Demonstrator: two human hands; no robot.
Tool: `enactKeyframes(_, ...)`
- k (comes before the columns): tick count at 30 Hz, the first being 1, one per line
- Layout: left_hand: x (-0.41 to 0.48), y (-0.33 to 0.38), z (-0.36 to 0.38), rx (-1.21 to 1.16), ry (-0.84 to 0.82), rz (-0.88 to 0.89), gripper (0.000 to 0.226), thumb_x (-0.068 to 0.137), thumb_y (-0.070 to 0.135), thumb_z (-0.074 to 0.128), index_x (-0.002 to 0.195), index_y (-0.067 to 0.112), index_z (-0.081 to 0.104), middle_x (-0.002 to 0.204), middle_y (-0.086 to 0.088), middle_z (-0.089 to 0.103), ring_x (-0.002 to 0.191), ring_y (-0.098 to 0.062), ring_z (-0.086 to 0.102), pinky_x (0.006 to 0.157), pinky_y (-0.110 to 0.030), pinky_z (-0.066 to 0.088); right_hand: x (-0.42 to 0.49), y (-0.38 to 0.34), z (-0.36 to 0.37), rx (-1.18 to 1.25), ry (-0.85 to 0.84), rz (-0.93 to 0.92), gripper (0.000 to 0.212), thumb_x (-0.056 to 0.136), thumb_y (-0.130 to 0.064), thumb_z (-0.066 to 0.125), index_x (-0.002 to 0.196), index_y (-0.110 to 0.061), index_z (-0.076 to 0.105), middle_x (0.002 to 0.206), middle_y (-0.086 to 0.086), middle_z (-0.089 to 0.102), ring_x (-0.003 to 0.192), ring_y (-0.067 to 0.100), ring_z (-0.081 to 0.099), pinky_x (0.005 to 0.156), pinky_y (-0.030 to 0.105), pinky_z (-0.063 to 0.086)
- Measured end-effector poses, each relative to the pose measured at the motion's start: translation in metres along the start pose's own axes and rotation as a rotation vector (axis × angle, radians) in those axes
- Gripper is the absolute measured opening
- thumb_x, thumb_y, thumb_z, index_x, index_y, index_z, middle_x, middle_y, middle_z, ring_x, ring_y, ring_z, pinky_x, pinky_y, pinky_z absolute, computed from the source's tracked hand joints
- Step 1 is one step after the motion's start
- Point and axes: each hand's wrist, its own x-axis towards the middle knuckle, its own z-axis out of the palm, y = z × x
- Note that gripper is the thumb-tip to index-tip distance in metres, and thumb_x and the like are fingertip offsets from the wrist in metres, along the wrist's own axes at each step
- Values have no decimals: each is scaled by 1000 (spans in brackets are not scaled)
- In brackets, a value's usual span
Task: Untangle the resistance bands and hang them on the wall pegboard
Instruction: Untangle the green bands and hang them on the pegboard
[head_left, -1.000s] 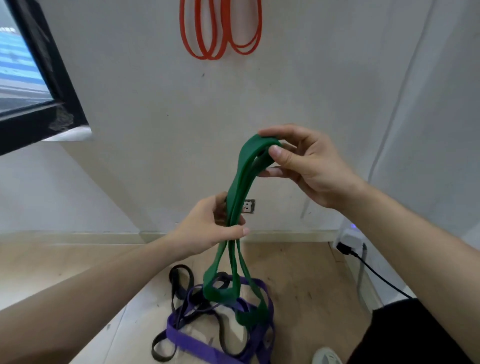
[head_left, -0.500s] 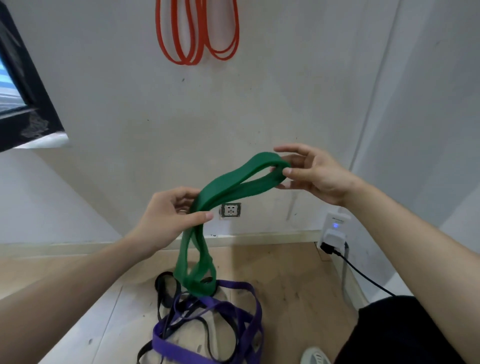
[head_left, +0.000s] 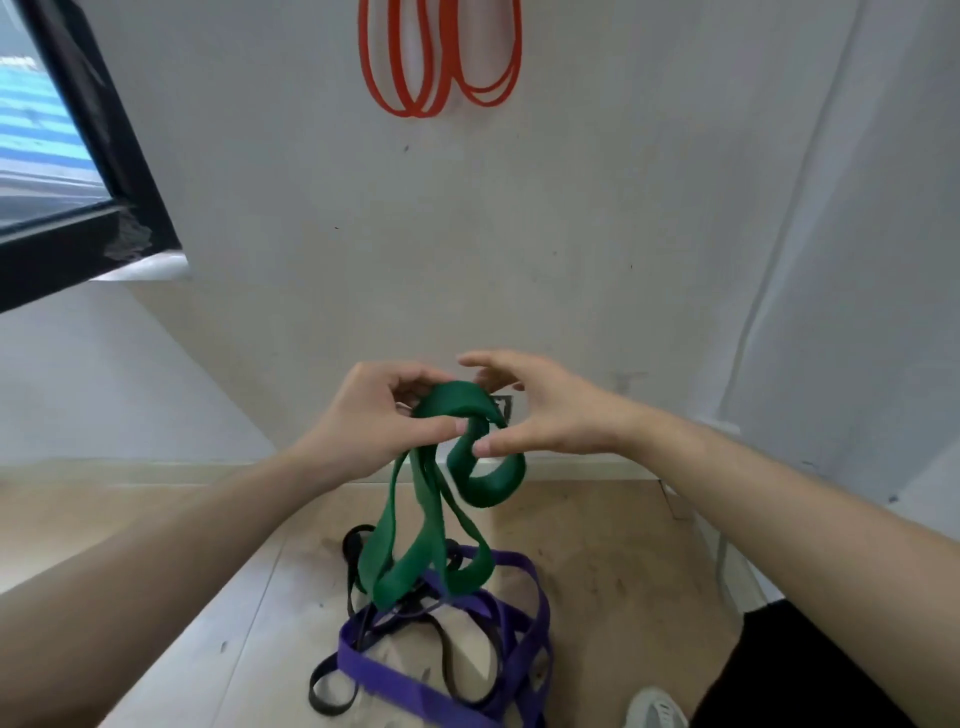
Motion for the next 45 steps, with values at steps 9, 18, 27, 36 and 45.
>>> enactKeyframes(9,-6,-3,-12,-25,-1,-38,39,73,9,88,106,20,72,92,4,79,84,-14,75,82,-29,61,2,-10,-5,283,144,-53,30,82,-19,82,109,-15,69,97,3,75,92,20,72,89,38,58)
enactKeyframes(18,-8,-11,4,-35,-88,-66,39,79,15,85,112,16,64,105,-3,73,100,-12,71,92,-30,57,-1,-25,-23,544,359,-225,26,84,-11,78,106,-18,68,94,-3,72,91,16,67,86,33,54)
enactKeyframes(27,-4,-4,14,-164,-42,-132,32,78,20,84,105,18,68,101,-14,72,92,-25,72,88,-40,60,-9,-4,-52,648,397,-212,23,83,-17,76,105,-15,68,90,-2,71,83,15,65,85,32,54)
enactKeyframes(36,0,-2,-1,-107,45,-101,31,74,14,87,102,17,75,79,8,73,74,-6,68,72,-20,56,-23,52,-62,356,-12,96,33,79,-13,77,111,-11,68,99,4,75,94,20,70,89,30,51)
enactKeyframes(45,-1,10,6,-71,7,-11,33,72,5,88,101,11,75,88,-1,78,82,-12,74,73,-18,55,-8,10,-16,141,-202,63,75,80,-27,83,145,-31,46,137,-16,58,126,0,52,93,9,39)
